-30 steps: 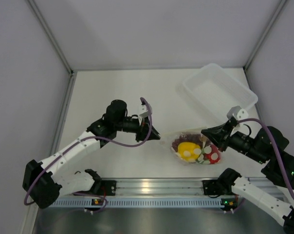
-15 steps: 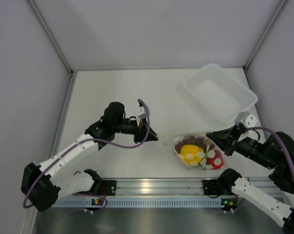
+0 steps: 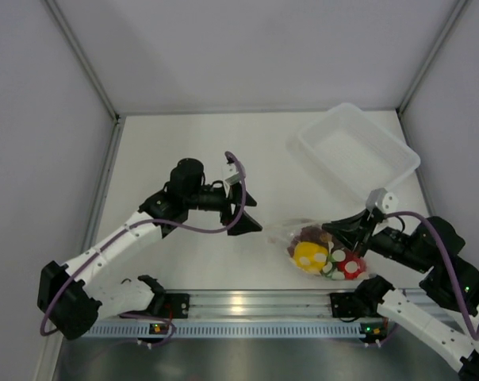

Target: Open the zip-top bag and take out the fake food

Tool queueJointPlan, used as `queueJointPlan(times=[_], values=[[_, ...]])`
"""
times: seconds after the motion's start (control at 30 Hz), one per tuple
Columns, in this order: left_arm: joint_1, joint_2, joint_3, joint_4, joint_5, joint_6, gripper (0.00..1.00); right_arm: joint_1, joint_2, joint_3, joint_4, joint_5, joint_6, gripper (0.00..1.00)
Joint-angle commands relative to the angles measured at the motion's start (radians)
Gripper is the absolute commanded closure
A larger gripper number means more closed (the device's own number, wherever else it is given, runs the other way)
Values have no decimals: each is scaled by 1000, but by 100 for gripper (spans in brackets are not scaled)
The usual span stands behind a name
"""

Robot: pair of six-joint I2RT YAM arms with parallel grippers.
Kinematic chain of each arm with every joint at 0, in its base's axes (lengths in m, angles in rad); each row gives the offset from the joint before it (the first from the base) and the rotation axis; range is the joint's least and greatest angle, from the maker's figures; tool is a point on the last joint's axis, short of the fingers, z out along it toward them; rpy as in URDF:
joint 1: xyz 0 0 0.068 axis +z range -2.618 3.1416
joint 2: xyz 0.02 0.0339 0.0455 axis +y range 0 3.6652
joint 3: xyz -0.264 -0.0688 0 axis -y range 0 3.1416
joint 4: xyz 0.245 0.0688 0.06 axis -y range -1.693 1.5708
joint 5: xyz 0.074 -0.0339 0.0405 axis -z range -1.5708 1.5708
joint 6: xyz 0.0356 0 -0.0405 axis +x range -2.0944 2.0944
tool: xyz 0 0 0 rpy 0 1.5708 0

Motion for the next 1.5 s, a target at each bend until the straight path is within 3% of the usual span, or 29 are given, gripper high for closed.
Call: queueJointPlan(times=[0.0,0.23,0.4,0.63,1.0,1.27,1.37,1.47], values=[[17,31,121,30,-14,-12,2,5,2,-31,243,-100,-2,100],[28,144,258,30,87,-52,2,6,-21,-73,246,-174,-68,100],[-13,145,217,59,137,-35,5,6,-22,-85,254,-158,-67,100],[-52,141,160,126,164,-46,24,6,-22,-83,257,-177,-76,100],[-116,221,154,132,138,-43,34,6,-19,-86,266,-175,-78,100],[-142,241,157,132,144,-43,46,5,-21,-94,274,-157,-71,100],[-171,243,160,132,135,-39,61,6,-21,-100,280,-128,-56,100],[-191,237,160,132,135,-37,64,8,-22,-100,278,-100,-50,100]])
